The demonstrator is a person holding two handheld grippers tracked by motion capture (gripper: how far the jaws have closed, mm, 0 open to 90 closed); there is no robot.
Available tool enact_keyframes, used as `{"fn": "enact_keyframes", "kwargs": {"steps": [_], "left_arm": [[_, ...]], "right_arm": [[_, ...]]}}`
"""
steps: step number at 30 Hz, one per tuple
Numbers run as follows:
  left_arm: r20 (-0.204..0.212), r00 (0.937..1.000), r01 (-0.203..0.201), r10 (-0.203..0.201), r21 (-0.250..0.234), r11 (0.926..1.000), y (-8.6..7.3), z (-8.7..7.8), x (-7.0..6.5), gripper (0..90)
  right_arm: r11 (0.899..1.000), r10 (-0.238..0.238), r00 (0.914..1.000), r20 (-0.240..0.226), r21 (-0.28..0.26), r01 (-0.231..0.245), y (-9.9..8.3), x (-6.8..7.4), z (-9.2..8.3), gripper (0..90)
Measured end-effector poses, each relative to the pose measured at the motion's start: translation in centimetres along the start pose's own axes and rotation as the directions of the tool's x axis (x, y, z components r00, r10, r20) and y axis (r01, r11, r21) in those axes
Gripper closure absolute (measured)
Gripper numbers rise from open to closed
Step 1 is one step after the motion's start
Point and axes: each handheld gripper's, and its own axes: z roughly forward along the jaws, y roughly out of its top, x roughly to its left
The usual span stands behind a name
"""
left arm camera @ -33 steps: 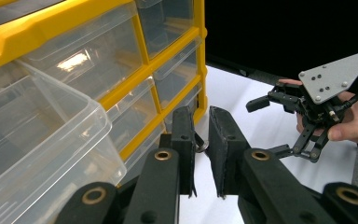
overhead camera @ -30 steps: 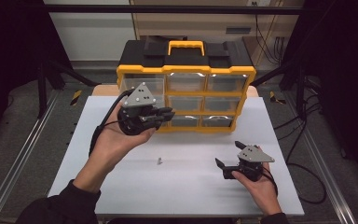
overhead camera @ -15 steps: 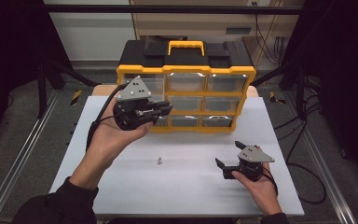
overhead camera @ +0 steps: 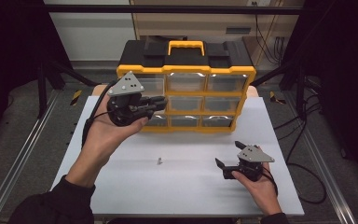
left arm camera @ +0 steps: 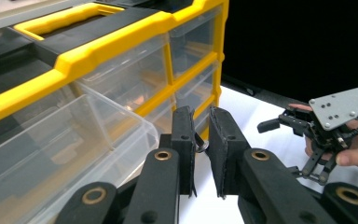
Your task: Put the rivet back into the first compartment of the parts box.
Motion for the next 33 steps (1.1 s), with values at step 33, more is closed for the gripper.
{"fn": "enact_keyframes", "kwargs": {"steps": [33], "left_arm": [[-0.233, 0.9724, -0.010, -0.004, -0.059, 0.9982, 0.2, -0.9, 4.6, 70.9]], "right_arm": [[1.000, -0.004, 0.9999, -0.011, -0.001, 0.004, 0.1, 0.1, 0.1, 4.6]]}}
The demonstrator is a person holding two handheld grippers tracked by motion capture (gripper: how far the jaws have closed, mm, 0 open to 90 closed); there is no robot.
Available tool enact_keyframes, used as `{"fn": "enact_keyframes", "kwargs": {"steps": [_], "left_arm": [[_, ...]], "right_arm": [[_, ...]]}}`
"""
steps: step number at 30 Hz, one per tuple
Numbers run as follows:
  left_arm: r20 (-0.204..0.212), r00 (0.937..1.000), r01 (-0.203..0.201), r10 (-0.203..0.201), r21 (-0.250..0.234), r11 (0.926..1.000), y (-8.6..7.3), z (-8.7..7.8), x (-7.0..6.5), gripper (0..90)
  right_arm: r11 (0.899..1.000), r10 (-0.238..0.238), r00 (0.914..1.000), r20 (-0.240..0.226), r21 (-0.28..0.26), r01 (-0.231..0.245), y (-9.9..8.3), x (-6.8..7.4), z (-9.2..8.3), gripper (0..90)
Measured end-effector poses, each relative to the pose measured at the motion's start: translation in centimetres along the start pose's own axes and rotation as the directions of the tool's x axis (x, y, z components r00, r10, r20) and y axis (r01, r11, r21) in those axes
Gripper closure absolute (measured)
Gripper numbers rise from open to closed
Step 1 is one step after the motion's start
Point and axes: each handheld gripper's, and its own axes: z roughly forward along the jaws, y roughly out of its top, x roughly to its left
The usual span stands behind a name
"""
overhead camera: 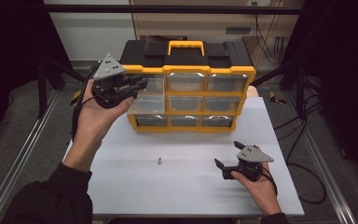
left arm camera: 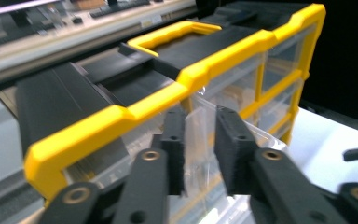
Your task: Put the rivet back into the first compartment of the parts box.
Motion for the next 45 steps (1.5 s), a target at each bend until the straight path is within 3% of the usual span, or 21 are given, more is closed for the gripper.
{"fn": "enact_keyframes", "kwargs": {"steps": [6, 20, 23, 33, 36, 45], "left_arm": [[-0.009, 0.9996, -0.026, 0.026, -0.036, 0.9990, 0.3, -0.5, -0.5, 60.2], [0.018, 0.9989, -0.043, 0.044, -0.054, 0.9976, 0.4, -0.5, -1.8, 43.6], [0.011, 0.9984, -0.055, 0.056, -0.064, 0.9964, 0.3, -0.5, -2.4, 35.8], [0.081, 0.9915, -0.096, 0.102, -0.072, 0.9928, 0.2, -0.5, -5.4, 20.9], [0.114, 0.9863, -0.113, 0.120, -0.064, 0.9915, -0.1, -0.3, -6.8, 17.3], [0.177, 0.9751, -0.126, 0.133, -0.053, 0.9907, -1.7, 0.5, -9.3, 14.8]], "right_arm": [[1.000, 0.002, 1.0000, 0.001, 0.001, -0.002, 0.0, 0.0, 0.0, 4.6], [1.000, 0.000, 1.0000, 0.002, 0.002, 0.000, 0.0, 0.0, 0.0, 4.5], [1.000, 0.003, 1.0000, 0.003, 0.002, -0.003, 0.0, 0.0, 0.0, 4.4], [1.000, 0.004, 1.0000, 0.007, -0.006, -0.004, 0.0, -0.1, -0.1, 3.8], [1.000, 0.003, 1.0000, 0.004, -0.011, -0.003, 0.0, -0.2, -0.2, 3.6], [0.998, -0.001, 1.0000, 0.009, -0.067, 0.002, 0.1, -0.7, -0.8, 5.2]]}}
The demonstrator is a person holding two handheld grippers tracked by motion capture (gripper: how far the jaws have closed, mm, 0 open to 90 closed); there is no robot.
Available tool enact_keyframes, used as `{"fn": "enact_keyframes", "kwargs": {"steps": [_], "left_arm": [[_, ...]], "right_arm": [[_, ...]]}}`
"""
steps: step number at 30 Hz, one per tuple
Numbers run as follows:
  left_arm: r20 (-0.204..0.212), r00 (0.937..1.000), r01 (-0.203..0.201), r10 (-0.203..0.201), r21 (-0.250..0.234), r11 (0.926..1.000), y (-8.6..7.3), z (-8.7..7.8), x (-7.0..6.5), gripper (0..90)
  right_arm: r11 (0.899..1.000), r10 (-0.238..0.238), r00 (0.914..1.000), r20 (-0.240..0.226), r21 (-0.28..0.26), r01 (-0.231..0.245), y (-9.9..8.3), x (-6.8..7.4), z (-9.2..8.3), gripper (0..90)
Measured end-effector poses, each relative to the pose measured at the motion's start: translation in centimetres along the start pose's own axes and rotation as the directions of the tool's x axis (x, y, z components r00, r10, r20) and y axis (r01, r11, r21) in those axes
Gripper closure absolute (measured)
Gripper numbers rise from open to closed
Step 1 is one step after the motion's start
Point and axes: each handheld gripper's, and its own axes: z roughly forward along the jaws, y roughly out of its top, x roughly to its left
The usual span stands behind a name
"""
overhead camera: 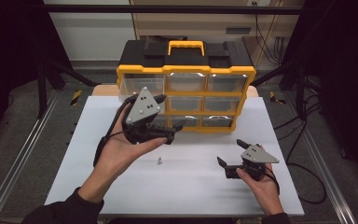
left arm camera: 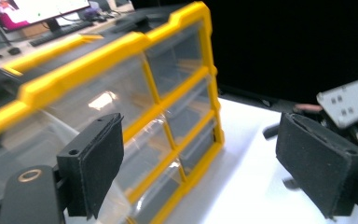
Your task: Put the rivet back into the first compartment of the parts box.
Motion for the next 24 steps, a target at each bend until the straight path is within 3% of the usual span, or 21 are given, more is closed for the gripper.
{"fn": "enact_keyframes", "kwargs": {"steps": [10, 20, 22, 24], "left_arm": [[0.070, 0.9975, 0.004, -0.008, 0.049, 0.9988, -3.1, 2.2, -2.4, 14.3], [0.113, 0.9934, 0.013, -0.022, 0.080, 0.9967, -6.0, 4.0, -3.3, 13.6], [0.112, 0.9937, -0.008, -0.002, 0.086, 0.9963, -6.6, 4.4, -3.2, 13.3], [0.118, 0.9927, 0.013, -0.024, 0.094, 0.9955, -7.7, 4.9, -3.3, 12.3]], "right_arm": [[0.994, 0.032, 0.9983, 0.049, -0.101, -0.027, -0.1, -1.1, -0.8, 8.1], [0.992, 0.058, 0.9959, 0.069, -0.118, -0.050, -0.1, -1.7, -1.0, 7.2], [0.992, 0.063, 0.9954, 0.072, -0.112, -0.055, -0.1, -1.7, -1.0, 6.5], [0.993, 0.064, 0.9950, 0.077, -0.107, -0.056, -0.2, -1.7, -1.0, 6.3]]}}
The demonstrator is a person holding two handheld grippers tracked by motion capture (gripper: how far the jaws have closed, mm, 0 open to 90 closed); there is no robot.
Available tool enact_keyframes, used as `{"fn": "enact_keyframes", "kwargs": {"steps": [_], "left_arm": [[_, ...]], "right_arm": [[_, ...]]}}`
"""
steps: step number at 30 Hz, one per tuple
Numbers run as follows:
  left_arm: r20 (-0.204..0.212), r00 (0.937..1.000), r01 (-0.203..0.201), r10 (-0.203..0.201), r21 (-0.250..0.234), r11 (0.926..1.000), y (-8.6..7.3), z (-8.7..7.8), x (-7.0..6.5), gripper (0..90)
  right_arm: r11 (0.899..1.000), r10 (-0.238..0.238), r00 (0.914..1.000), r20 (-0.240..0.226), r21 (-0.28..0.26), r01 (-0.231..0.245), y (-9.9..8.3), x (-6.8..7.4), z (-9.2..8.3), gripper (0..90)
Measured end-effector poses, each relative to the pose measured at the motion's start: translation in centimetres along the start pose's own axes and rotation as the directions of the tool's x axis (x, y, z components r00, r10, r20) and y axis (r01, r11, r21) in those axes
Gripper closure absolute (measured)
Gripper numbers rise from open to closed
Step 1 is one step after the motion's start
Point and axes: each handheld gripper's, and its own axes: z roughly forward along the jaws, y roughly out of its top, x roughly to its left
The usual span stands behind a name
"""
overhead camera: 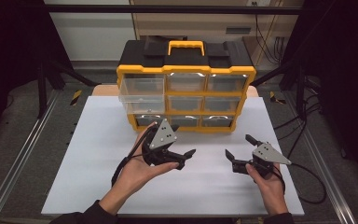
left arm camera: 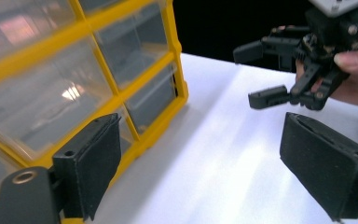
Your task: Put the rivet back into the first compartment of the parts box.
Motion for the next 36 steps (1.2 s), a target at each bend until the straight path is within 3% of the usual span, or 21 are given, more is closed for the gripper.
{"fn": "enact_keyframes", "kwargs": {"steps": [8, 12, 14, 15, 19, 24, 25, 36], "left_arm": [[0.010, 0.9996, 0.027, -0.028, 0.048, 0.9985, -2.7, 1.4, 0.0, 11.9], [0.008, 0.9999, 0.010, -0.010, 0.075, 0.9971, -3.7, 1.7, 0.4, 11.6], [0.008, 0.9996, 0.025, -0.026, 0.085, 0.9961, -4.4, 1.9, 0.8, 11.3], [0.001, 0.9985, 0.055, -0.055, 0.085, 0.9949, -4.7, 1.9, 0.7, 11.3], [-0.007, 0.9982, 0.060, -0.060, 0.087, 0.9944, -5.2, 2.0, 1.1, 11.1], [-0.026, 0.9983, 0.054, -0.052, 0.108, 0.9927, -5.8, 1.9, 1.9, 9.7], [-0.036, 0.9962, 0.083, -0.080, 0.111, 0.9903, -6.2, 1.9, 2.0, 9.7], [-0.063, 0.9934, 0.105, -0.096, 0.155, 0.9824, -7.8, 1.9, 3.3, 8.7]], "right_arm": [[1.000, 0.009, 1.0000, -0.004, 0.010, -0.009, -0.1, 0.0, 0.1, 5.6], [1.000, 0.004, 1.0000, 0.000, 0.010, -0.004, -0.1, 0.0, 0.0, 6.2], [1.000, -0.005, 1.0000, 0.002, 0.009, 0.005, -0.2, 0.0, -0.1, 7.0], [1.000, -0.010, 0.9999, 0.006, 0.008, 0.010, -0.2, 0.1, -0.1, 7.5], [1.000, -0.022, 0.9993, 0.031, 0.011, 0.021, -0.1, 0.0, -0.2, 8.6], [1.000, -0.008, 0.9997, 0.022, 0.017, 0.007, -0.2, -0.1, -0.2, 5.9], [1.000, -0.005, 0.9998, 0.018, 0.017, 0.005, -0.2, -0.1, -0.1, 5.4], [0.999, 0.018, 0.9998, 0.007, 0.033, -0.019, -0.2, -0.1, -0.1, 4.8]]}}
